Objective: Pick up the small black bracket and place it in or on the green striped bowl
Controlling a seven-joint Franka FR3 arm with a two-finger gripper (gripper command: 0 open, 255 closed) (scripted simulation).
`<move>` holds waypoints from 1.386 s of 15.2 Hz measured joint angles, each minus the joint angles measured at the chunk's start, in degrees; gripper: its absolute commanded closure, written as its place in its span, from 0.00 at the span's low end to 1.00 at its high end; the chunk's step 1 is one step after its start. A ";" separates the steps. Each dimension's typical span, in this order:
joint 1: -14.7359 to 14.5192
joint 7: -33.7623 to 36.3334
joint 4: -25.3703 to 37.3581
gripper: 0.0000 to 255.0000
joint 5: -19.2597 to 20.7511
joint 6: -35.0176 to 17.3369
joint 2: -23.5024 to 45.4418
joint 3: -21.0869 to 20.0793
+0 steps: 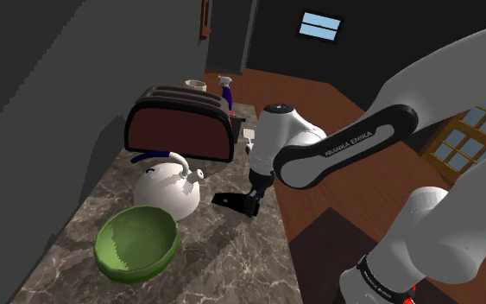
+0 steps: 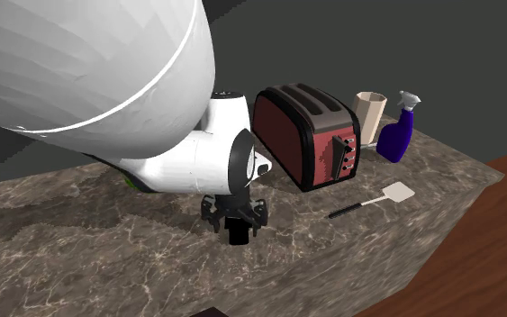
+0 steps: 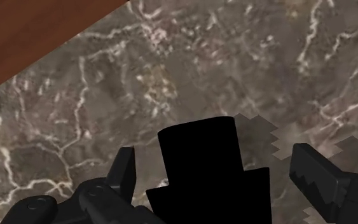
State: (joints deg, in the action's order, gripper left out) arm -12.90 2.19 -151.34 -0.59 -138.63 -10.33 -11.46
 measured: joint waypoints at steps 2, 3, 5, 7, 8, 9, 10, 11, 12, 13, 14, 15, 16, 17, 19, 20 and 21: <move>0.04 0.01 -0.18 0.00 0.08 -0.45 0.25 0.01; 0.04 0.03 -0.21 0.00 0.09 -0.55 0.31 0.00; 0.05 0.04 -0.24 0.00 0.10 -0.63 0.35 0.00; 0.05 0.04 -0.25 1.00 0.10 -0.64 0.35 0.00; 0.04 0.04 -0.24 1.00 0.10 -0.64 0.35 -0.01; 0.05 0.05 0.06 1.00 0.17 -0.57 -0.24 0.01; 0.06 0.07 0.19 1.00 0.20 -0.78 -0.03 0.00; 0.10 -0.08 0.16 1.00 0.22 -0.97 -0.03 0.04; 0.11 -0.24 0.19 1.00 0.21 -0.95 -0.01 0.07; 0.13 -0.22 0.25 1.00 0.25 -1.02 0.09 0.07; 0.15 -0.19 0.42 1.00 0.31 -0.88 0.21 0.07; 0.18 -0.20 0.52 1.00 0.35 -0.83 0.30 0.08; 0.19 -0.25 0.49 1.00 0.35 -0.91 0.30 0.10; 0.16 -0.11 0.40 1.00 0.30 -0.95 0.18 0.07; 0.05 -0.29 0.21 1.00 -0.06 0.20 -0.77 0.14; -0.03 -0.34 0.31 1.00 -0.22 1.06 -1.19 0.14; -0.09 -0.47 0.51 1.00 -0.39 2.06 -1.83 0.20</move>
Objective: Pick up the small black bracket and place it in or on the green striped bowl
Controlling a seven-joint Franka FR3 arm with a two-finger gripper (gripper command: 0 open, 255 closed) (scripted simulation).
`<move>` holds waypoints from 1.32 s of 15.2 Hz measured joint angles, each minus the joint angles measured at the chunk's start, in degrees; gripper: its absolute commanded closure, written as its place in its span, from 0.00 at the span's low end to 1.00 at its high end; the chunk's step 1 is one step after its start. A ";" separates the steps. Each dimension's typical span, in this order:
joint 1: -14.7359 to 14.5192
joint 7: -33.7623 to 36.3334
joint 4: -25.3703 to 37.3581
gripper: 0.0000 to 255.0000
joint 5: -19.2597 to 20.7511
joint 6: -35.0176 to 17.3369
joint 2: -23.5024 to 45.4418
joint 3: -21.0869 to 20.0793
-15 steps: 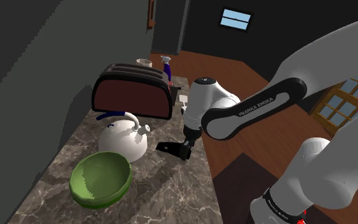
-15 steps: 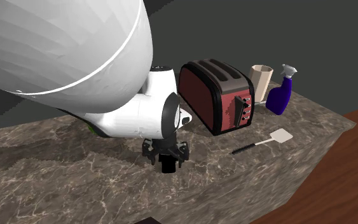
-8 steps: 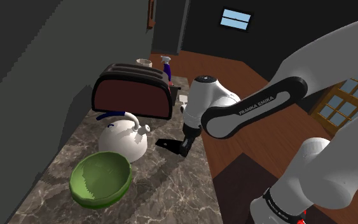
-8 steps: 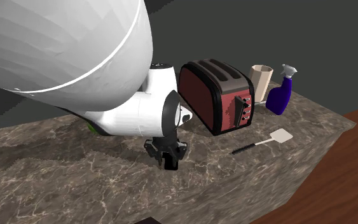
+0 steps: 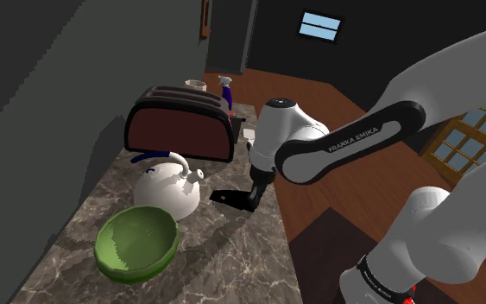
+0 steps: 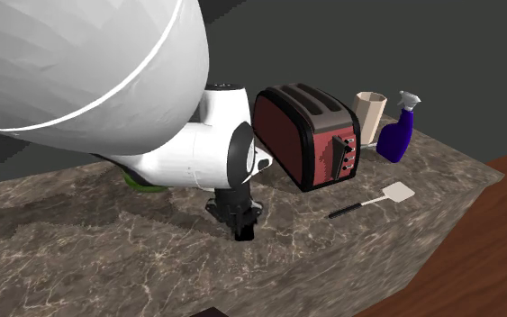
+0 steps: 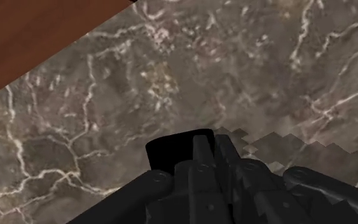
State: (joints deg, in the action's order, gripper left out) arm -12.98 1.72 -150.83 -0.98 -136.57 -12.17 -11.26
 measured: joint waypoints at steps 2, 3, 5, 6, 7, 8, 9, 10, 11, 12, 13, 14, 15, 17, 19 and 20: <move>-0.16 -0.10 0.59 1.00 -0.31 1.91 -1.21 0.02; -0.17 -0.10 0.60 0.00 -0.31 1.92 -1.23 0.02; 0.04 -0.05 2.33 0.00 0.13 2.86 0.23 0.00; 0.29 0.09 5.15 0.00 0.78 4.47 2.47 -0.06; 0.47 0.41 8.16 0.00 1.50 5.95 5.24 -0.21; 0.57 0.75 11.50 0.00 2.25 7.80 8.10 -0.35; 0.60 0.99 14.91 0.00 2.90 9.98 10.72 -0.44; 0.54 1.45 18.57 0.00 3.69 11.90 13.89 -0.57; 0.50 1.66 22.75 0.00 4.49 14.17 17.28 -0.56; 0.26 1.98 26.73 0.00 5.07 16.71 20.18 -0.63; 0.16 1.94 31.60 0.00 5.87 19.45 23.78 -0.47; -0.10 2.19 34.42 0.00 6.30 21.01 26.12 -0.46; -0.19 2.23 35.48 0.00 6.51 21.59 27.16 -0.41; -0.29 2.40 35.84 0.00 6.81 21.15 28.42 -0.33; -0.24 2.42 35.10 0.00 7.04 19.94 29.00 -0.21; -0.25 2.52 34.74 0.00 7.14 19.29 29.33 -0.17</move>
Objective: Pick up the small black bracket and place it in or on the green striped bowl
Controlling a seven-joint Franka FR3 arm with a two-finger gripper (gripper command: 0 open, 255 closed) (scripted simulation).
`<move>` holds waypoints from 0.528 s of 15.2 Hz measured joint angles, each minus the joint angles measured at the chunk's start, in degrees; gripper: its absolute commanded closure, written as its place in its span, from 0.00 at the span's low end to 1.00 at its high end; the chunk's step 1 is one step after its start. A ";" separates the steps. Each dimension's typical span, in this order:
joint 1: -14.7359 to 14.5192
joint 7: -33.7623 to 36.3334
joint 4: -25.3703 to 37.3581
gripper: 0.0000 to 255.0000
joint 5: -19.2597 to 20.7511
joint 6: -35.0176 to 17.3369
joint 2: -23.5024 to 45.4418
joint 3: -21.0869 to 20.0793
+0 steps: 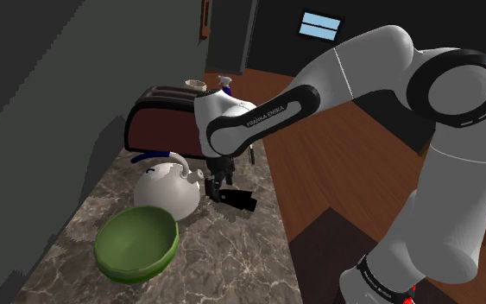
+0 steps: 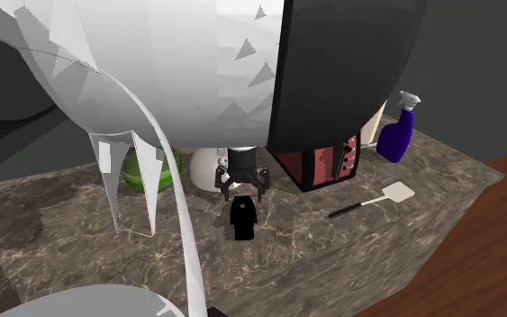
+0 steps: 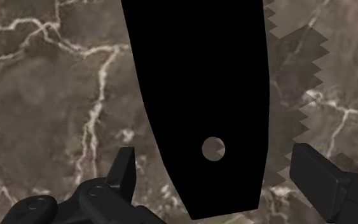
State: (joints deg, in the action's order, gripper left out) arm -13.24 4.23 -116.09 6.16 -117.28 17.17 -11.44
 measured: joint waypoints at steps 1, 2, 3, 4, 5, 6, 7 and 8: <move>-0.06 0.17 -0.42 0.00 0.16 -0.90 0.51 0.04; -0.04 0.19 -0.73 0.00 0.21 -1.32 0.64 0.06; 0.00 0.16 -1.09 0.00 0.24 -1.68 0.64 0.10; 0.00 0.18 -1.21 0.00 0.25 -1.82 0.65 0.10; 0.00 0.19 -1.24 0.00 0.25 -1.88 0.67 0.10; 0.00 0.19 -1.26 0.00 0.25 -1.91 0.67 0.10; -0.01 0.20 -1.28 0.00 0.26 -1.92 0.67 0.10; -0.01 0.20 -1.28 0.00 0.26 -1.93 0.67 0.10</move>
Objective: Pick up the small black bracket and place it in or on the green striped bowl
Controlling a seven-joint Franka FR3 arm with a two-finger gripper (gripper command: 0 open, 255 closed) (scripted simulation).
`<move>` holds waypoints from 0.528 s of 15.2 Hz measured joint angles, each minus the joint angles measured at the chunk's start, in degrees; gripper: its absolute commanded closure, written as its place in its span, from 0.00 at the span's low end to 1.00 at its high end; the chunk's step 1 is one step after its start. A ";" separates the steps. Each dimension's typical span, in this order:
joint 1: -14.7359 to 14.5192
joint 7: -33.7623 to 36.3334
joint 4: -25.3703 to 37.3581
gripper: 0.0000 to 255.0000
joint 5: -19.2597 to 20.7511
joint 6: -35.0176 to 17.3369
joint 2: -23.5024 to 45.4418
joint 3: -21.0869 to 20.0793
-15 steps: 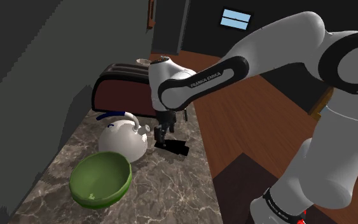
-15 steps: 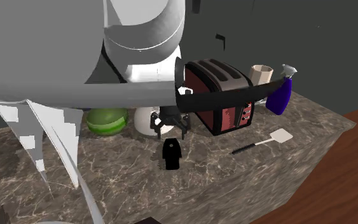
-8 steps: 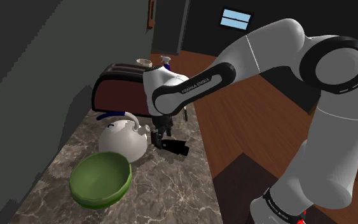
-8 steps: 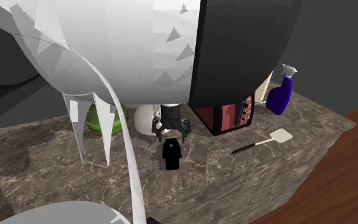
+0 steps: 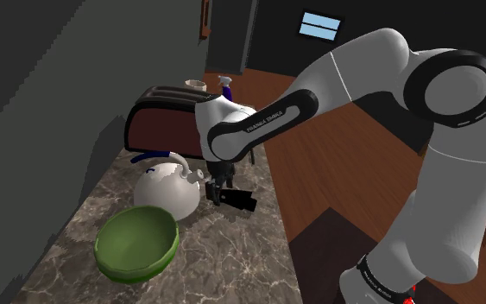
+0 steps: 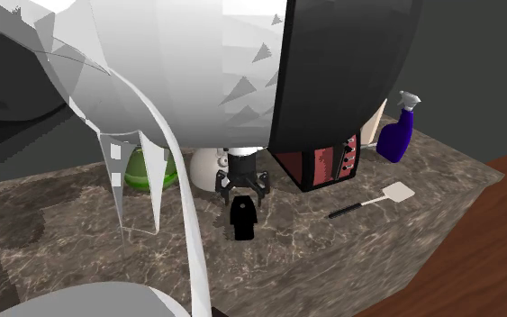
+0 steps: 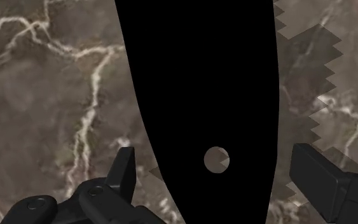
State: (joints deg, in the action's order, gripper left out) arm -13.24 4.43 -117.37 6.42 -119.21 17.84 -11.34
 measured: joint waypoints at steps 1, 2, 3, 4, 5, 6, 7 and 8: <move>0.00 0.00 0.00 1.00 0.00 0.00 0.00 0.00; 0.00 0.00 0.03 1.00 0.00 0.01 -0.04 -0.01; 0.00 0.00 0.02 1.00 0.00 0.00 -0.02 0.00; 0.00 -0.01 0.02 1.00 0.00 0.00 -0.01 0.00; 0.00 -0.01 0.03 1.00 0.00 0.00 0.00 0.00; 0.00 -0.01 0.03 1.00 0.01 0.00 0.00 0.00; 0.00 -0.01 0.03 1.00 0.01 0.00 0.01 0.00; 0.00 -0.02 0.03 1.00 0.01 0.00 0.01 0.00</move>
State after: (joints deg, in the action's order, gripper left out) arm -13.24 4.42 -117.33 6.42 -119.21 17.84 -11.33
